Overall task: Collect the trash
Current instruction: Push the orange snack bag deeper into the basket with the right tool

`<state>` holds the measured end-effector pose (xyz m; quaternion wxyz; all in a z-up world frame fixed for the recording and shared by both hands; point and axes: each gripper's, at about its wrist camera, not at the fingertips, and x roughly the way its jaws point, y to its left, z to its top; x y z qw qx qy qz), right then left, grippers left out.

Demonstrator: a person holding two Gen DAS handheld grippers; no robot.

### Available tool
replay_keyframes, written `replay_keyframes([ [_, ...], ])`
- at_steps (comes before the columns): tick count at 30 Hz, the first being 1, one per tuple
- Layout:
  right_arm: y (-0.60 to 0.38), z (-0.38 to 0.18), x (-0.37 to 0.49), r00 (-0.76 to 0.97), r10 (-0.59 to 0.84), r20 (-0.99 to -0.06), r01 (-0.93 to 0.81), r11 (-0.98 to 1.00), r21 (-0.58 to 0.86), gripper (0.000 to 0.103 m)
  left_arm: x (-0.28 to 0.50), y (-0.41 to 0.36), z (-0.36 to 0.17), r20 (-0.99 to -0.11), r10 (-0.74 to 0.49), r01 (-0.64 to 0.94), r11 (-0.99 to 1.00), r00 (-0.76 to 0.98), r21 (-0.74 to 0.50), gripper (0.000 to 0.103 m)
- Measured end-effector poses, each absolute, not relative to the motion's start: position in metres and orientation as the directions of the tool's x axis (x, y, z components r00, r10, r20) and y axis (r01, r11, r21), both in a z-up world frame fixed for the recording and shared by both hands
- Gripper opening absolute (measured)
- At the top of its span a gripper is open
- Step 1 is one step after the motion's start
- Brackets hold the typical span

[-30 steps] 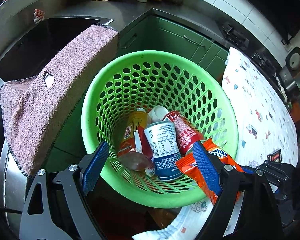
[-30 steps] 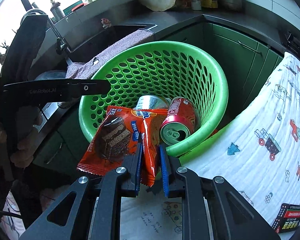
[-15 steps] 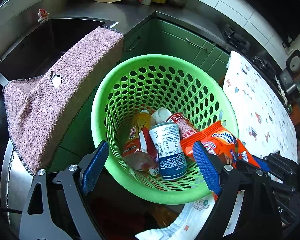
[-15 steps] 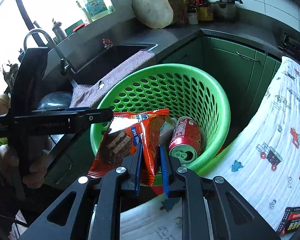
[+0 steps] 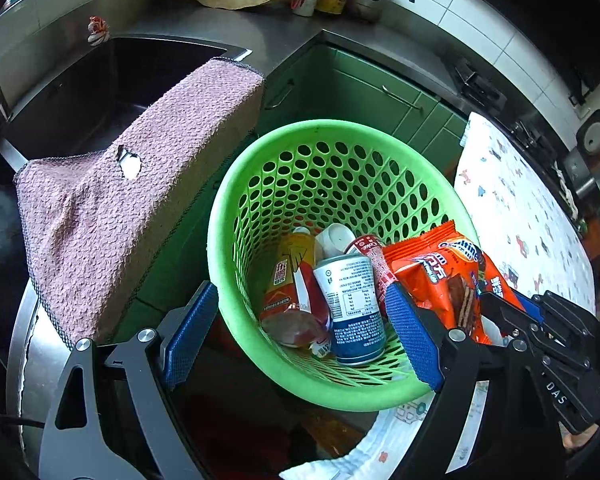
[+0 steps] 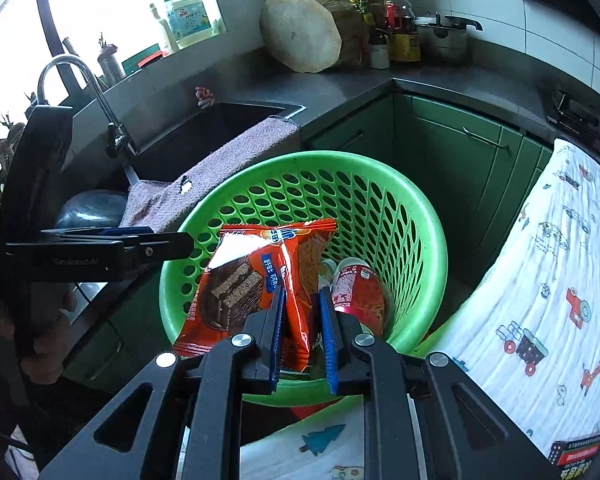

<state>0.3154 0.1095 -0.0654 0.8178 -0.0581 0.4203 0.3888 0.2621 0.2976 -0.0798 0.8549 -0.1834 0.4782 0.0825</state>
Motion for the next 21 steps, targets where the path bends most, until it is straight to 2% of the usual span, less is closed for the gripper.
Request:
replay_keyframes([
  [3, 0.1095, -0.0725, 0.3215, 0.279, 0.598, -0.751, -0.67, 0.682, 0.294, 0.016, 0.2626, 0.2993, -0.0812, -0.85, -0.033, -0.32, 0.918, 0.526, -0.234, 0.085],
  [7, 0.1115, -0.0746, 0.3192, 0.246, 0.62, -0.745, -0.711, 0.638, 0.296, 0.016, 0.2628, 0.3004, -0.0811, -0.849, -0.029, -0.32, 0.919, 0.527, -0.23, 0.085],
  [11, 0.1123, -0.072, 0.317, 0.304, 0.577, -0.758, -0.7, 0.675, 0.234, 0.016, 0.263, 0.3023, -0.0807, -0.849, -0.025, -0.325, 0.917, 0.528, -0.229, 0.085],
  [13, 0.1112, -0.0729, 0.319, 0.28, 0.59, -0.758, -0.699, 0.666, 0.26, 0.016, 0.263, 0.3027, -0.0812, -0.85, -0.024, -0.328, 0.917, 0.527, -0.229, 0.085],
  [21, 0.1083, -0.0715, 0.3222, 0.329, 0.56, -0.76, -0.694, 0.69, 0.208, 0.016, 0.2619, 0.3018, -0.0802, -0.848, -0.02, -0.328, 0.917, 0.53, -0.226, 0.085],
])
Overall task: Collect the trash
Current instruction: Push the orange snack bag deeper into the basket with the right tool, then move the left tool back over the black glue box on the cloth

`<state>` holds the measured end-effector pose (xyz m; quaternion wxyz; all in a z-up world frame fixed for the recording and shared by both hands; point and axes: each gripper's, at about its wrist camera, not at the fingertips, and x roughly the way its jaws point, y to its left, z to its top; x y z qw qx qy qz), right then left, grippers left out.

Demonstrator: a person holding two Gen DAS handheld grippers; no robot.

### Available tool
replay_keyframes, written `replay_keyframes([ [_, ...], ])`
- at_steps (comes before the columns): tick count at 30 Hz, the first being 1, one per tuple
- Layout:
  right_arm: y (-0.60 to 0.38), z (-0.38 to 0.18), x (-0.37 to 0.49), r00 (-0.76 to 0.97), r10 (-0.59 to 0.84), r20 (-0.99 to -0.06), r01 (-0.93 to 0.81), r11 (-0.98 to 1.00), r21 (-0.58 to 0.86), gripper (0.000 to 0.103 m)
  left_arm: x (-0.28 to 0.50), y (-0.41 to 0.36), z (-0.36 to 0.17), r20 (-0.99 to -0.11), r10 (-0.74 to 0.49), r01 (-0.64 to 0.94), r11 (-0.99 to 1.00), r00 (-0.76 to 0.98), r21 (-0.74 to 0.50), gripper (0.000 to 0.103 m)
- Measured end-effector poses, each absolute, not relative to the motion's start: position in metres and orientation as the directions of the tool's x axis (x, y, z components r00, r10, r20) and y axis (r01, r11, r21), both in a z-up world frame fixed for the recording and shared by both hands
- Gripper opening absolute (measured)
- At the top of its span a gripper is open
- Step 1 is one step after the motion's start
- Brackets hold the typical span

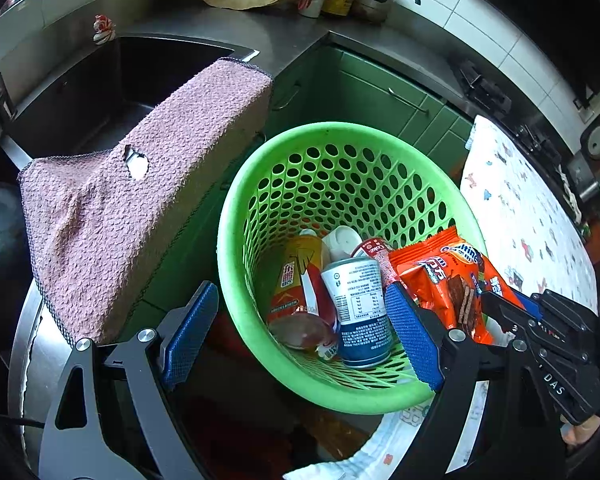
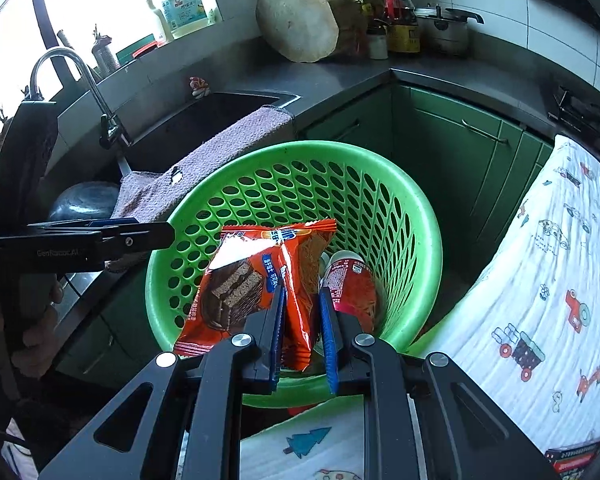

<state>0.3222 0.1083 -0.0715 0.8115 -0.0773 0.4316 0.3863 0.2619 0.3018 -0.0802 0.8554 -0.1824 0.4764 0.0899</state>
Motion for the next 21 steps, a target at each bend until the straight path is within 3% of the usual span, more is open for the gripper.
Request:
replay_keyframes([
  [5, 0.106, -0.067, 0.315, 0.338, 0.599, -0.725, -0.725, 0.658, 0.206, 0.016, 0.259, 0.3, -0.075, -0.84, -0.023, -0.321, 0.918, 0.543, -0.233, 0.085],
  [8, 0.104, -0.064, 0.311, 0.389, 0.578, -0.717, -0.716, 0.68, 0.16, 0.025, 0.256, 0.297, -0.071, -0.833, -0.022, -0.314, 0.921, 0.552, -0.232, 0.085],
  [9, 0.104, -0.063, 0.311, 0.37, 0.598, -0.711, -0.721, 0.667, 0.186, 0.037, 0.256, 0.296, -0.069, -0.831, -0.021, -0.311, 0.922, 0.556, -0.231, 0.085],
  [10, 0.103, -0.063, 0.312, 0.347, 0.617, -0.706, -0.722, 0.656, 0.219, 0.089, 0.255, 0.296, -0.068, -0.829, -0.02, -0.309, 0.923, 0.559, -0.231, 0.085],
  [11, 0.103, -0.063, 0.313, 0.317, 0.635, -0.704, -0.727, 0.64, 0.249, 0.093, 0.255, 0.295, -0.066, -0.828, -0.018, -0.309, 0.923, 0.561, -0.229, 0.085],
  [21, 0.106, -0.057, 0.315, 0.354, 0.657, -0.666, -0.72, 0.646, 0.253, 0.097, 0.251, 0.294, -0.064, -0.826, -0.013, -0.31, 0.924, 0.563, -0.226, 0.085],
])
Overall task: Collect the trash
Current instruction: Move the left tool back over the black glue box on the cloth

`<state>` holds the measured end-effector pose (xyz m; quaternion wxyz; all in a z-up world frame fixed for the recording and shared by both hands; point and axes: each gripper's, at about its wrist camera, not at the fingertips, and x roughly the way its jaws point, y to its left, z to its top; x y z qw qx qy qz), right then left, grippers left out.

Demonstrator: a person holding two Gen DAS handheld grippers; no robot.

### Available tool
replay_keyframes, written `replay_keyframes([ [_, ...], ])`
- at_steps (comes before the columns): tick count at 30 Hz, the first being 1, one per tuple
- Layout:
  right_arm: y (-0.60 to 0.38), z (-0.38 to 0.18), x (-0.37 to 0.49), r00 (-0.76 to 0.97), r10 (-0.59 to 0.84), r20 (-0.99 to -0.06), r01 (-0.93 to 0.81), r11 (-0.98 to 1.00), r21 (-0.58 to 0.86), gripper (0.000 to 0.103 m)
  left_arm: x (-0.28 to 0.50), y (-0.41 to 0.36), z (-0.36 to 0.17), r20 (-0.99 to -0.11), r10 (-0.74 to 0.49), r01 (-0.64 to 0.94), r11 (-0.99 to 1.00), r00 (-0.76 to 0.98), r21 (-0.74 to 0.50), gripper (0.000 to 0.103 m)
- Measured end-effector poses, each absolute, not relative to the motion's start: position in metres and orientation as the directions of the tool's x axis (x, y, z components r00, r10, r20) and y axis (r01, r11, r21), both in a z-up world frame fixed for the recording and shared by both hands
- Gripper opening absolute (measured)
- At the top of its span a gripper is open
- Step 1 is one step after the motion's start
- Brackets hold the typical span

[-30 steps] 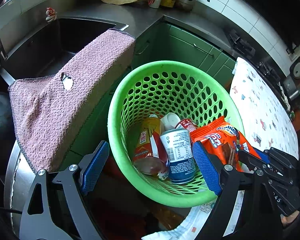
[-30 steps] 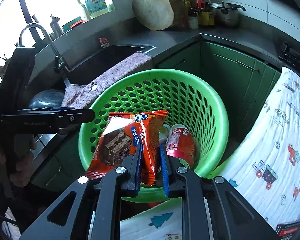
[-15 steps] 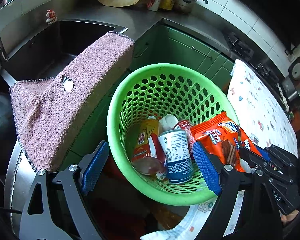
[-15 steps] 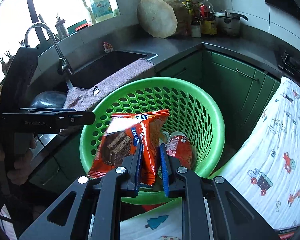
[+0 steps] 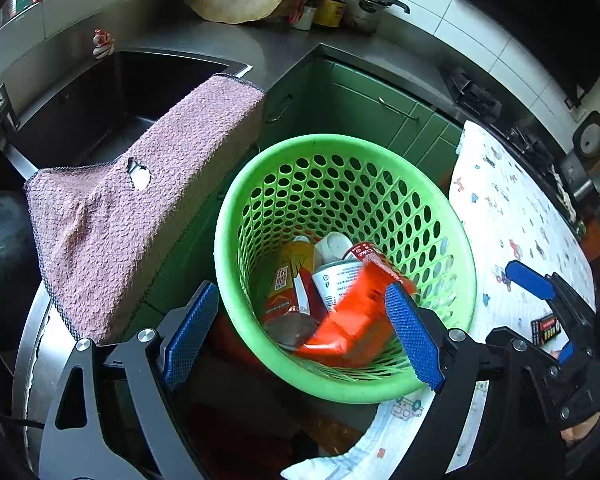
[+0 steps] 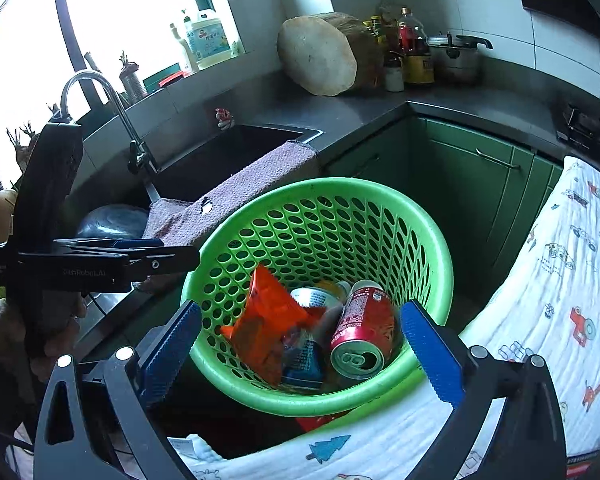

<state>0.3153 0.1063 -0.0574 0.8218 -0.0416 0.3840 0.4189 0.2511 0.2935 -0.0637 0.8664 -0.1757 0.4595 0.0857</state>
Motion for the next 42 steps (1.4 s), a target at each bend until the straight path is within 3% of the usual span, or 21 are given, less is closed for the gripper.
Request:
replay_keyframes([
  [17, 0.033, -0.035, 0.283, 0.422, 0.581, -0.696, -0.658, 0.725, 0.206, 0.097, 0.267, 0.236, -0.042, -0.799, -0.067, -0.167, 0.964, 0.598, -0.206, 0.085],
  [33, -0.071, -0.038, 0.229, 0.497, 0.458, -0.737, -0.556, 0.82, 0.134, 0.097, 0.268, 0.116, -0.03, -0.774, -0.202, 0.076, 0.978, 0.6, -0.196, 0.085],
  [42, -0.152, -0.044, 0.189, 0.533, 0.365, -0.764, -0.445, 0.888, 0.114, 0.097, 0.263, 0.025, -0.038, -0.774, -0.271, 0.275, 0.953, 0.572, -0.13, 0.085],
])
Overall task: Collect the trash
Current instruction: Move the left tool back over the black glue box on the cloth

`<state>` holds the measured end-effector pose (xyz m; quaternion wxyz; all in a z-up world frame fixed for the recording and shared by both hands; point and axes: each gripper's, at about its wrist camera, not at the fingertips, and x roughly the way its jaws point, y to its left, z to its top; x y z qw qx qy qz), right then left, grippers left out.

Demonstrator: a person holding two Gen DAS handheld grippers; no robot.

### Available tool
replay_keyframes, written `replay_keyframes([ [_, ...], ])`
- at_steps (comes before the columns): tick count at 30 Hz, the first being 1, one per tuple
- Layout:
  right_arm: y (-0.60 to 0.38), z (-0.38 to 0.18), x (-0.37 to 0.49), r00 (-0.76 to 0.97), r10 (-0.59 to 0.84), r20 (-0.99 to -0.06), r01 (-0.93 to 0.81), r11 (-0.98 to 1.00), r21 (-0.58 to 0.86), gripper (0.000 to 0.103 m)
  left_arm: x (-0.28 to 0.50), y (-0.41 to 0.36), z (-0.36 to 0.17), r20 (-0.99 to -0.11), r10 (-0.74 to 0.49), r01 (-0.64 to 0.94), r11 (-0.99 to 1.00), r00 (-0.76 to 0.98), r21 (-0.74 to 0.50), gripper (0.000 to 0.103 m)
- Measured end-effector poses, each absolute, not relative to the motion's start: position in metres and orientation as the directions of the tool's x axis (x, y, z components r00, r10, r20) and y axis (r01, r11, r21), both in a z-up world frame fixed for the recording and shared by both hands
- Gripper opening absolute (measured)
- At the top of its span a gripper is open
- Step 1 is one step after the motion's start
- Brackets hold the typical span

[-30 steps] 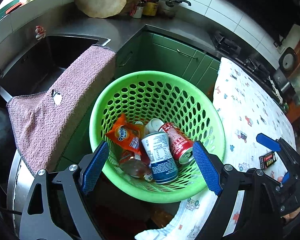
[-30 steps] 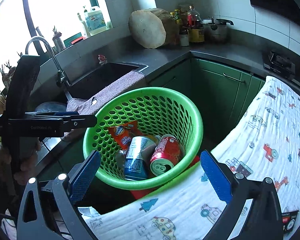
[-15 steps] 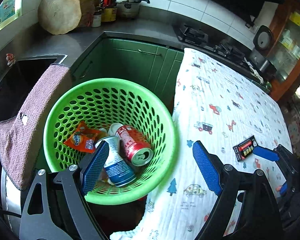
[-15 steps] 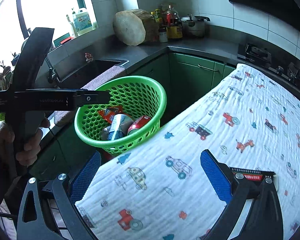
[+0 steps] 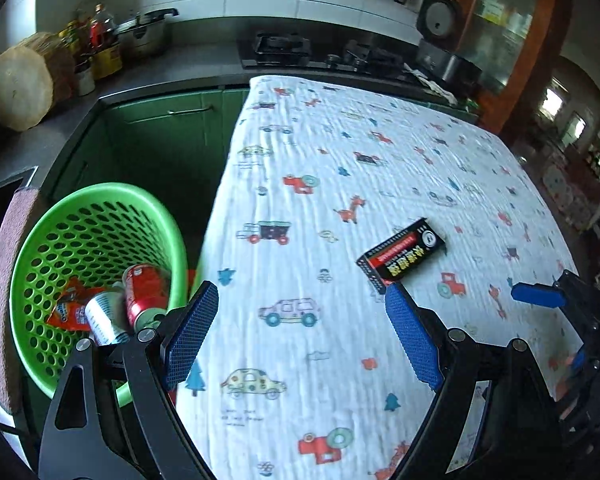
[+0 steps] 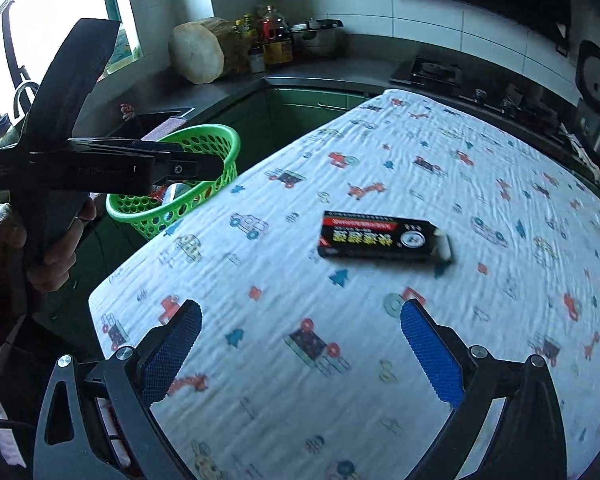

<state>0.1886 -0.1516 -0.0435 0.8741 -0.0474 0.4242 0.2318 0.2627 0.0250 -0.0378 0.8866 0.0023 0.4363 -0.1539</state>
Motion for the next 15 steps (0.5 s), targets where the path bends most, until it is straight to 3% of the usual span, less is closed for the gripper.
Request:
replay_keyframes([
  [15, -0.222, -0.054, 0.182, 0.558, 0.252, -0.79, -0.258, 0.958, 0.123, 0.097, 0.293, -0.075, -0.07, -0.816, -0.308, 0.495, 0.869, 0.489, -0.032, 0.08],
])
